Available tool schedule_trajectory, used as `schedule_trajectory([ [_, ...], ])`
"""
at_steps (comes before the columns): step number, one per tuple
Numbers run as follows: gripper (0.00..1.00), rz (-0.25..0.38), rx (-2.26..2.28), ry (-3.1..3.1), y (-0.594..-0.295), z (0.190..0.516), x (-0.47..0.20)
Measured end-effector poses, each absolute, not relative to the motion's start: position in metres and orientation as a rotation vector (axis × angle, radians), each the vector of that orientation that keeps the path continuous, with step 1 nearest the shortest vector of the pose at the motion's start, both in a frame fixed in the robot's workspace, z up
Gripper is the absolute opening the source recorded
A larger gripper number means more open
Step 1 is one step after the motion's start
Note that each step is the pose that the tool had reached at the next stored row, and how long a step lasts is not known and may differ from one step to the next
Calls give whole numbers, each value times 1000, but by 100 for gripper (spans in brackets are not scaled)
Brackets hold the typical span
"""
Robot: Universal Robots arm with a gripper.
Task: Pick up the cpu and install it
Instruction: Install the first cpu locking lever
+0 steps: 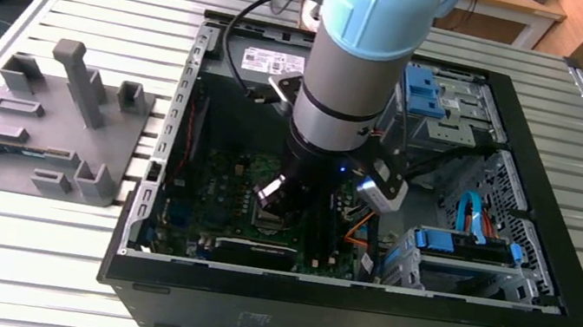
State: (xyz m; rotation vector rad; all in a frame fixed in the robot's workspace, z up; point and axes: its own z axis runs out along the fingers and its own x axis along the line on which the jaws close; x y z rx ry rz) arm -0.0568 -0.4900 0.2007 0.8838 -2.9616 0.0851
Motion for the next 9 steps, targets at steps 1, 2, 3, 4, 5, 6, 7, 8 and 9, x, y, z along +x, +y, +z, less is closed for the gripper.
schedule_trajectory([
  [1, 11, 85, 879, -2963, -491, 200, -57],
  [2, 11, 85, 875, -2964, -491, 200, -57],
  [3, 11, 85, 870, -2965, -492, 199, -56],
  [4, 11, 85, 865, -2967, -492, 199, -56],
  [5, 11, 84, 860, -2968, -493, 199, -56],
  [6, 11, 84, 855, -2969, -493, 198, -56],
  [7, 11, 84, 850, -2971, -494, 198, -56],
  [8, 11, 84, 845, -2972, -494, 197, -56],
  [9, 11, 84, 840, -2974, -495, 196, -56],
])
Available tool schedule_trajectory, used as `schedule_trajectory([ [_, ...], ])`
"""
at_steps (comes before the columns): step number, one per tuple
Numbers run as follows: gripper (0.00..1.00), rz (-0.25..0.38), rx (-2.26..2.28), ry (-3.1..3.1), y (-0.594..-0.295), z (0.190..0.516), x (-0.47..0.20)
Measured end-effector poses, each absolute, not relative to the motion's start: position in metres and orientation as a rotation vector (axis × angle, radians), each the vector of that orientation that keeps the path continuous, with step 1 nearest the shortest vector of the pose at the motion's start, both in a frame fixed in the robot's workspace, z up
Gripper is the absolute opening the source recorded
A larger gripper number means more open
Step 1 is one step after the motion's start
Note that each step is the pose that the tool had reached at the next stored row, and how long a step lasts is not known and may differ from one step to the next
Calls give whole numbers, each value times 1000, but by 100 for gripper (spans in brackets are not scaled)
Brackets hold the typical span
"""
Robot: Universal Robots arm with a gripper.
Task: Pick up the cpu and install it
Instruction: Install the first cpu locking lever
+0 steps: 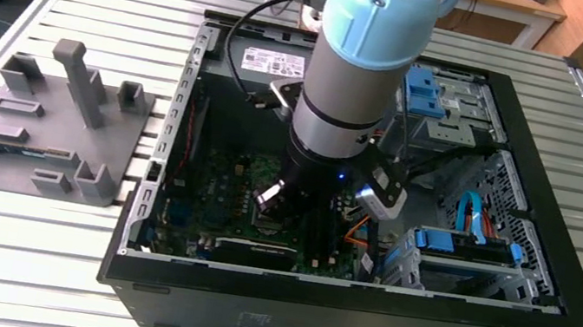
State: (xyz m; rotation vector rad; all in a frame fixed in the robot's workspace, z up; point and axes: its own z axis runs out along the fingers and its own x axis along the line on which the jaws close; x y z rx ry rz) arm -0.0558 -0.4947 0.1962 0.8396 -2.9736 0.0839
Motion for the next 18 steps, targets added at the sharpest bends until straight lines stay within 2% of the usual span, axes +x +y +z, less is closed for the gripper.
schedule_trajectory([
  [18, 11, 81, 821, -2979, -496, 191, -50],
])
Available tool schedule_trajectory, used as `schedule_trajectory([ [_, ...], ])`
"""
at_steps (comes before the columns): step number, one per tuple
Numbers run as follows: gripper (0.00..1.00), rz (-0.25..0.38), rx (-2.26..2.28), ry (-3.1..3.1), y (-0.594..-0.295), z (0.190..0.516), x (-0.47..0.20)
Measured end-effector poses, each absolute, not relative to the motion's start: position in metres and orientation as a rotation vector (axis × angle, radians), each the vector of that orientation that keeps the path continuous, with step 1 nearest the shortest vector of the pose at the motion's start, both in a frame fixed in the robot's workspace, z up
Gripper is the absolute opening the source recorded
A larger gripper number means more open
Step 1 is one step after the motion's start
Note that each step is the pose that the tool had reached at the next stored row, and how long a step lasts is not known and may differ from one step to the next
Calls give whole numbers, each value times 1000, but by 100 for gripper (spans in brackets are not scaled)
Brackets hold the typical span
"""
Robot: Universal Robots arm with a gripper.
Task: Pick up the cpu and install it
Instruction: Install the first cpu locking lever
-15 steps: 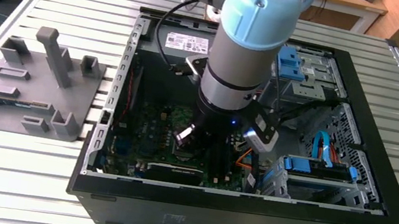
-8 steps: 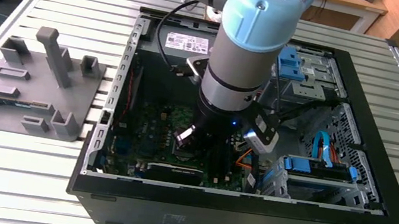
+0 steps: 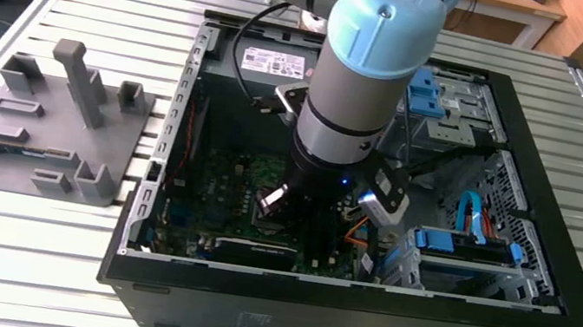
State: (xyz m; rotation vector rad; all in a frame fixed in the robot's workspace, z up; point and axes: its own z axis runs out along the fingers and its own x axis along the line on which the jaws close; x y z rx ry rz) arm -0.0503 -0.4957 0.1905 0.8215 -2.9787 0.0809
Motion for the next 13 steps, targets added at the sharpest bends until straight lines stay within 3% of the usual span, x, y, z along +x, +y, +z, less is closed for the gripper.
schedule_trajectory([
  [13, 11, 77, 822, -2980, -496, 189, -50],
])
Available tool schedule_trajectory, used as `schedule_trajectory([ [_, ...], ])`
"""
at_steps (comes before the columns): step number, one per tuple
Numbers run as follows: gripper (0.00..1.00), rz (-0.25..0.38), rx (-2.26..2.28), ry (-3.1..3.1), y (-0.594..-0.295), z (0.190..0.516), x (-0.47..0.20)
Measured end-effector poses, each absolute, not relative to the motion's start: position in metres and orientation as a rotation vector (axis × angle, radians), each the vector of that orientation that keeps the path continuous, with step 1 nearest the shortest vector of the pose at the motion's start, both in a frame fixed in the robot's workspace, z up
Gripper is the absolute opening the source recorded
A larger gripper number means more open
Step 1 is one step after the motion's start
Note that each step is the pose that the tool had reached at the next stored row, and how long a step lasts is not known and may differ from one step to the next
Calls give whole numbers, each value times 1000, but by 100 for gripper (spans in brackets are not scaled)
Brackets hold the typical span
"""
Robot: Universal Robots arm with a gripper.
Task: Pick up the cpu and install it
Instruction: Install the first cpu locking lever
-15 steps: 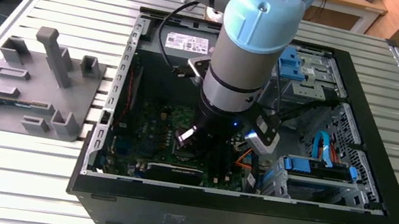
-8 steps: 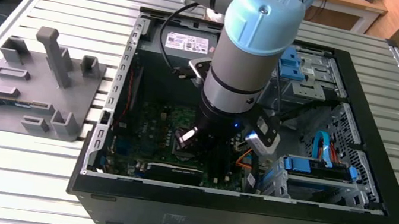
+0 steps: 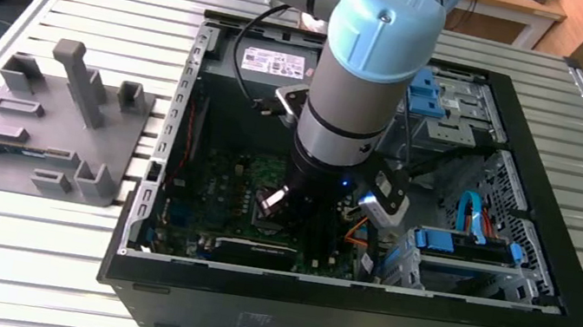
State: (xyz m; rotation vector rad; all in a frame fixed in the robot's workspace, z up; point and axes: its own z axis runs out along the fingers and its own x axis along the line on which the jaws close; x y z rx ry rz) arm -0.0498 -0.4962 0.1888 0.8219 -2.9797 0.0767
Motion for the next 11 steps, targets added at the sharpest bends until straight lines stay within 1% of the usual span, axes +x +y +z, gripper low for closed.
schedule_trajectory([
  [11, 11, 77, 822, -2980, -496, 214, -50],
])
